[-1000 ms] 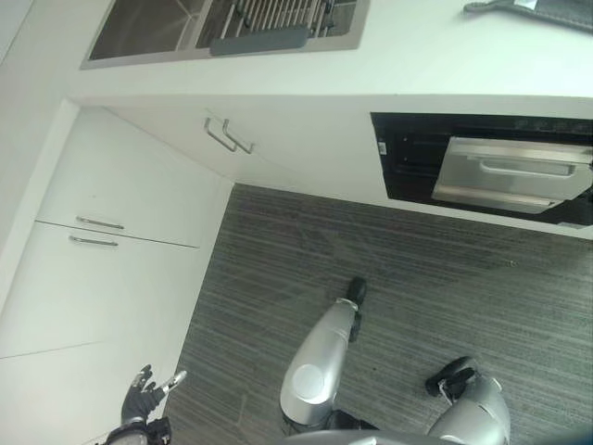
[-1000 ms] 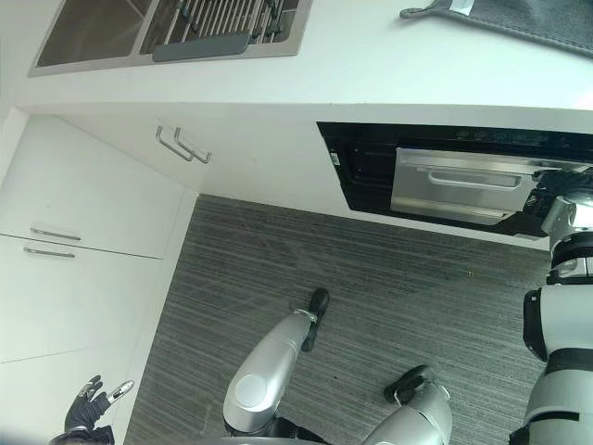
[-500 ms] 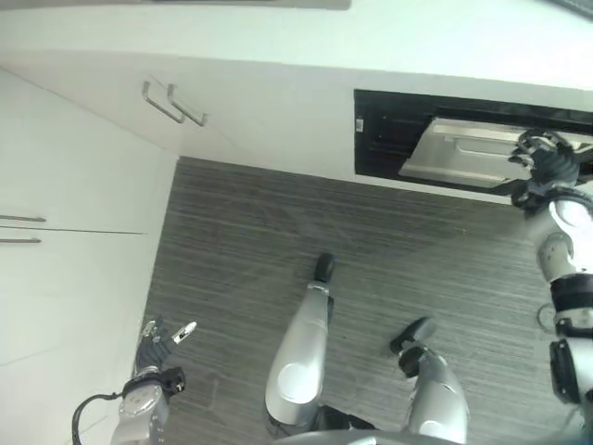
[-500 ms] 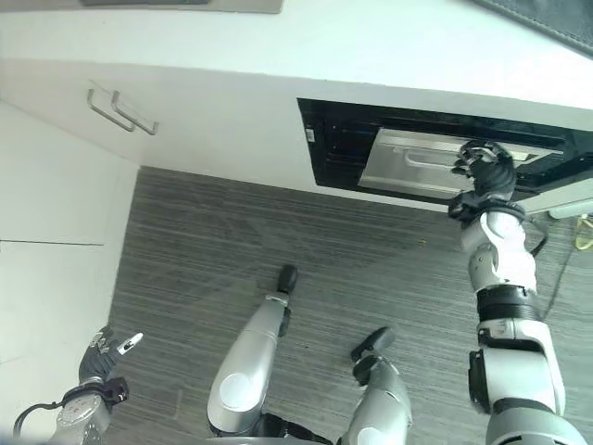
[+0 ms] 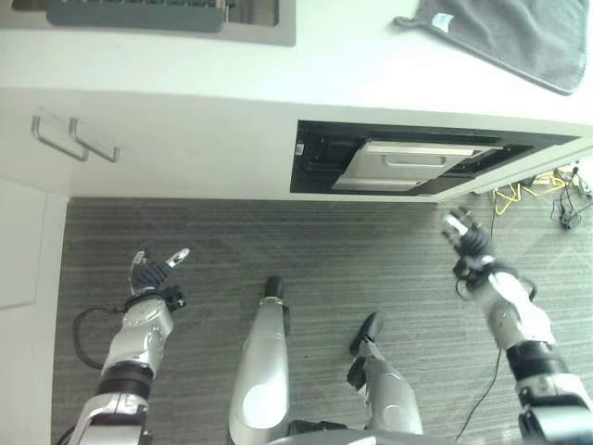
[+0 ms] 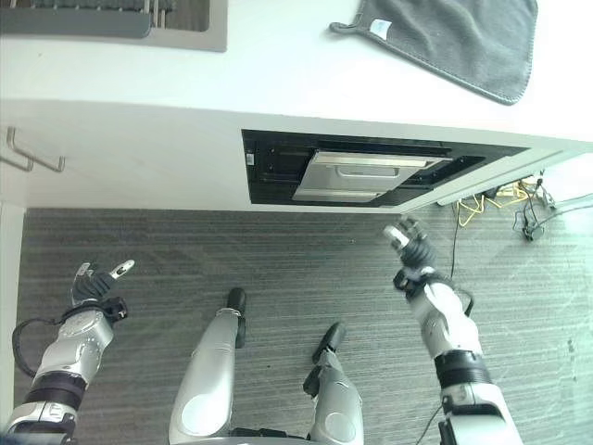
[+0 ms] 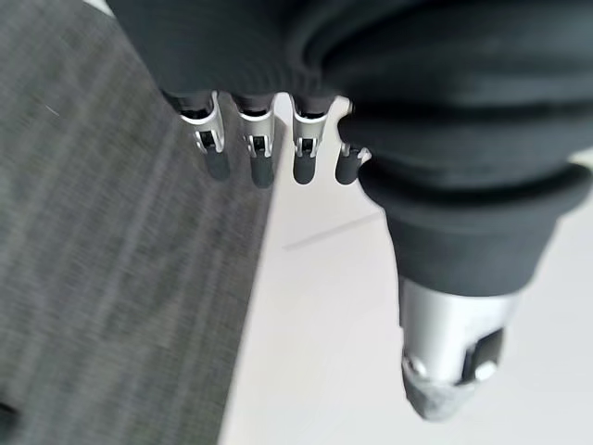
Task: Place the dishes in the dishwasher.
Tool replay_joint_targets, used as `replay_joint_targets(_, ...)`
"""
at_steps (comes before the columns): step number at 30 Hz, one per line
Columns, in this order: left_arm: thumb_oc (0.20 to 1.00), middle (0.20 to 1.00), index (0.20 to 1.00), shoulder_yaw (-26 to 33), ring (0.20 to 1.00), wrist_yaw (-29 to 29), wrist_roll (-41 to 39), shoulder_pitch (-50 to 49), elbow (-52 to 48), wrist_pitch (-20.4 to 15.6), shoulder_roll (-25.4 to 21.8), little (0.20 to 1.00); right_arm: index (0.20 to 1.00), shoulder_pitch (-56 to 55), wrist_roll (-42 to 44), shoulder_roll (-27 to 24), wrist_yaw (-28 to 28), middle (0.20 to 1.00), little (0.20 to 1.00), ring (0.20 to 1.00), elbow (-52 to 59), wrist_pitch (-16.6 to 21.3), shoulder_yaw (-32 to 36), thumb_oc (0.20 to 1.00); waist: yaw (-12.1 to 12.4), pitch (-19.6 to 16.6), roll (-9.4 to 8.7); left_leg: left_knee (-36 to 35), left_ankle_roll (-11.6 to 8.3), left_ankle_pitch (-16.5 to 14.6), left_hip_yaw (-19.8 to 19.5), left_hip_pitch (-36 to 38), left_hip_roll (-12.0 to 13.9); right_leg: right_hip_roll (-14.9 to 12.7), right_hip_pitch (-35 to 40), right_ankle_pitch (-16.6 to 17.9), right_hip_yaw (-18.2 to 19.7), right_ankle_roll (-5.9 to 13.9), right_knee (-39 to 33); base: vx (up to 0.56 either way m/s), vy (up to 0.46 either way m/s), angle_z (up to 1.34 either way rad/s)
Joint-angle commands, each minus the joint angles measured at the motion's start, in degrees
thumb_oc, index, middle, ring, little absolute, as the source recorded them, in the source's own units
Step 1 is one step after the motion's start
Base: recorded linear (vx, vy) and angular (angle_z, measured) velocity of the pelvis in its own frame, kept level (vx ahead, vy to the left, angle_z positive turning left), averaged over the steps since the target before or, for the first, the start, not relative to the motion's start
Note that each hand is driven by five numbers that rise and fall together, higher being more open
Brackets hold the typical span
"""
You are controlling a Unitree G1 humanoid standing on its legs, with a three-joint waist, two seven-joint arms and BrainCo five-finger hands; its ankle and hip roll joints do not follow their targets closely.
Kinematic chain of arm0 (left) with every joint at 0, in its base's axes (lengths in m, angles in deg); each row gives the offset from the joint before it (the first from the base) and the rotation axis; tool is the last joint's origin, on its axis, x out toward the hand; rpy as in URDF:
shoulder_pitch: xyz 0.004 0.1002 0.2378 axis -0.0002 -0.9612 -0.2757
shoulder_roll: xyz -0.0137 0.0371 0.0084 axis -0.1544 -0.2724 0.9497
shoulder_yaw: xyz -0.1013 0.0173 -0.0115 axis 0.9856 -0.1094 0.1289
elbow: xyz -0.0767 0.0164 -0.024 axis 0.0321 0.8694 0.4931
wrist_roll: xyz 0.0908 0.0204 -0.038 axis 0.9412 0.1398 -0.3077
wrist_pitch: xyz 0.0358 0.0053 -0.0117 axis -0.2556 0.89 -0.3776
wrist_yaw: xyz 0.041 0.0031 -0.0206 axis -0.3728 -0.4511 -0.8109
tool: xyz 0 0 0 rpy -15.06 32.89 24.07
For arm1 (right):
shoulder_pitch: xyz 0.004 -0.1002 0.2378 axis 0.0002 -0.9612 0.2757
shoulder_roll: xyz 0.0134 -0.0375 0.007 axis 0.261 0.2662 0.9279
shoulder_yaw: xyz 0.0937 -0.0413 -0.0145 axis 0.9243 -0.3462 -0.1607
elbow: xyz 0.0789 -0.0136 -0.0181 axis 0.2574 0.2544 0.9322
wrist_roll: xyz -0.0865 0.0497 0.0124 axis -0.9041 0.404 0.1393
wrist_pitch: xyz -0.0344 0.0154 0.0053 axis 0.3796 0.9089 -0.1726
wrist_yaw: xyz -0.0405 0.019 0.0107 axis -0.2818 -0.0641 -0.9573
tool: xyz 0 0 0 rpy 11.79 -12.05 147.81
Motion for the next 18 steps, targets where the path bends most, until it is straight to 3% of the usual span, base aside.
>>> replay_joint_targets(1, 1.0, 1.0, 1.0, 0.0, 1.0, 1.0, 1.2, -6.4, 0.8, -1.0, 0.0, 1.0, 1.0, 1.0, -3.8, -4.0, -5.3, 1.0, 1.0, 1.0, -0.1, 2.3, 2.1, 1.0, 2.4, -2.4, 1.82, -18.1, -6.78, 9.5, -3.0, 6.4, 2.1, 0.0, 8.4, -10.6, 1.6, 7.2, 5.9, 0.13, 0.13, -0.13)
replay_joint_targets(3, 1.0, 1.0, 1.0, -0.4, 1.0, 3.0, 4.7, -6.8, 1.9, -2.4, 0.6, 1.0, 1.0, -2.0, -6.1, -2.0, -7.0, 1.0, 1.0, 1.0, -2.2, 3.5, 0.5, 1.0, 1.2, -3.1, 1.34, -19.7, -5.89, 9.3, -2.8, 8.8, 1.5, 0.7, 7.4, -10.4, 3.3, 7.17, 8.5, 0.13, 0.012, -0.16)
replay_joint_targets(4, 1.0, 1.0, 1.0, -2.0, 1.0, 5.6, 7.0, -6.7, 3.2, -3.0, 1.1, 1.0, 1.0, -4.0, -6.1, -0.3, -7.5, 1.0, 1.0, 1.0, -5.7, 4.6, -0.9, 1.0, -1.2, -3.5, 1.81, -21.9, -5.3, 9.4, -3.0, 11.5, 1.8, 3.1, 5.4, -11.3, 7.4, 6.68, 7.7, 0.14, -0.084, -0.13)
replay_joint_targets(5, 1.0, 1.0, 1.0, -2.6, 1.0, 6.3, 7.2, -6.5, 3.5, -2.9, 1.2, 1.0, 1.0, -4.4, -6.4, 0.2, -7.6, 1.0, 1.0, 1.0, -6.7, 5.1, -0.9, 1.0, -2.1, -3.7, 1.89, -22.3, -5.12, 9.6, -3.4, 11.7, 1.7, 3.9, 4.3, -11.2, 9.0, 6.6, 7.3, 0.14, -0.327, 0.1)
replay_joint_targets(6, 1.0, 1.0, 1.0, -5.6, 1.0, 6.8, 11.8, -6.3, 10.0, -2.7, 2.1, 1.0, 1.0, -5.5, -6.2, 1.6, -9.2, 1.0, 1.0, 1.0, -12.7, 7.0, -1.4, 1.0, -3.8, -4.1, 2.07, -24.1, -4.81, 9.9, -3.5, 12.8, 1.9, 6.1, 1.4, -10.6, 11.9, 6.62, 6.1, 0.08, -0.381, 0.39)
replay_joint_targets(8, 1.0, 1.0, 1.0, -5.6, 1.0, 12.2, 12.3, -8.6, 16.8, -9.6, 3.7, 1.0, 1.0, -6.0, -6.5, 2.5, -10.6, 1.0, 1.0, 1.0, -21.0, 11.1, -0.9, 1.0, -4.3, -4.2, 3.31, -26.2, -4.5, 9.9, -4.0, 15.4, 1.3, 7.6, 0.9, -10.8, 12.2, 6.21, 5.7, 0.12, -0.415, 0.69)
replay_joint_targets(9, 1.0, 1.0, 1.0, -3.5, 1.0, 18.3, 2.8, -11.2, 20.0, -8.9, 5.5, 1.0, 1.0, -6.8, -7.7, 2.6, -11.1, 1.0, 1.0, 1.0, -25.8, 11.1, 1.0, 1.0, -4.0, -5.2, 4.75, -28.8, -4.93, 10.4, -4.0, 18.4, 0.9, 8.5, 3.5, -11.8, 11.8, 5.09, 4.1, 0.14, -0.293, 1.04)
replay_joint_targets(10, 1.0, 1.0, 1.0, -1.9, 1.0, 19.0, 1.8, -12.0, 20.6, -6.9, 6.5, 1.0, 1.0, -7.0, -8.6, 2.7, -10.7, 1.0, 1.0, 1.0, -27.0, 10.5, 1.6, 1.0, -4.0, -5.7, 5.33, -29.0, -5.32, 10.7, -4.3, 18.6, 1.0, 9.0, 3.6, -12.5, 11.7, 4.42, 4.4, 0.15, -0.286, 1.11)
replay_joint_targets(11, 1.0, 1.0, 1.0, -0.3, 1.0, 21.2, 4.5, -13.5, 21.7, -5.9, 7.8, 1.0, 1.0, -7.8, -9.8, 2.6, -10.7, 1.0, 1.0, 1.0, -28.9, 8.2, 2.6, 1.0, -4.0, -6.4, 6.24, -29.3, -6.35, 11.3, -4.3, 19.7, 1.6, 9.8, 4.4, -13.6, 11.2, 3.21, 4.8, 0.11, -0.148, 0.91)
replay_joint_targets(13, 1.0, 1.0, 1.0, -1.0, 1.0, 29.8, 5.7, -14.4, 23.5, -5.3, 9.2, 1.0, 1.0, -9.6, -11.9, 2.2, -13.1, 1.0, 1.0, 1.0, -31.5, 7.4, 3.9, 1.0, -4.7, -7.5, 7.74, -29.0, -7.97, 12.4, -4.7, 20.7, 2.6, 10.8, 6.4, -15.0, 11.0, 1.56, 4.9, 0.1, -0.156, 0.4)
replay_joint_targets(14, 1.0, 1.0, 1.0, -1.3, 1.0, 30.2, 6.7, -14.4, 24.1, -5.3, 9.3, 1.0, 1.0, -9.9, -12.1, 2.0, -13.5, 1.0, 1.0, 1.0, -32.2, 7.4, 4.0, 1.0, -4.9, -7.8, 7.96, -28.6, -8.06, 12.4, -4.7, 20.9, 2.6, 10.9, 7.0, -15.2, 10.8, 1.32, 4.9, 0.04, -0.14, 0.51)
replay_joint_targets(16, 1.0, 1.0, 1.0, -2.6, 1.0, 33.8, 6.5, -13.9, 25.7, -5.8, 9.8, 1.0, 1.0, -10.9, -13.9, 2.1, -12.7, 1.0, 1.0, 1.0, -34.2, 7.8, 3.9, 1.0, -6.4, -8.2, 7.84, -23.6, -7.41, 10.1, -2.0, 21.5, 2.6, 10.0, 8.7, -16.2, 9.1, 0.32, 5.7, -0.02, -0.05, 0.72)
replay_joint_targets(18, 1.0, 1.0, 1.0, -4.2, 1.0, 34.0, 8.4, -12.4, 26.2, -4.4, 10.1, 1.0, 1.0, -11.5, -15.3, 1.6, -12.4, 1.0, 1.0, 1.0, -36.4, 8.3, 4.1, 1.0, -8.4, -9.2, 6.76, -18.6, -5.52, 4.9, 0.8, 24.6, 1.0, 8.4, 9.8, -16.0, 8.0, 0.03, 6.3, -0.03, 0.098, 0.84)
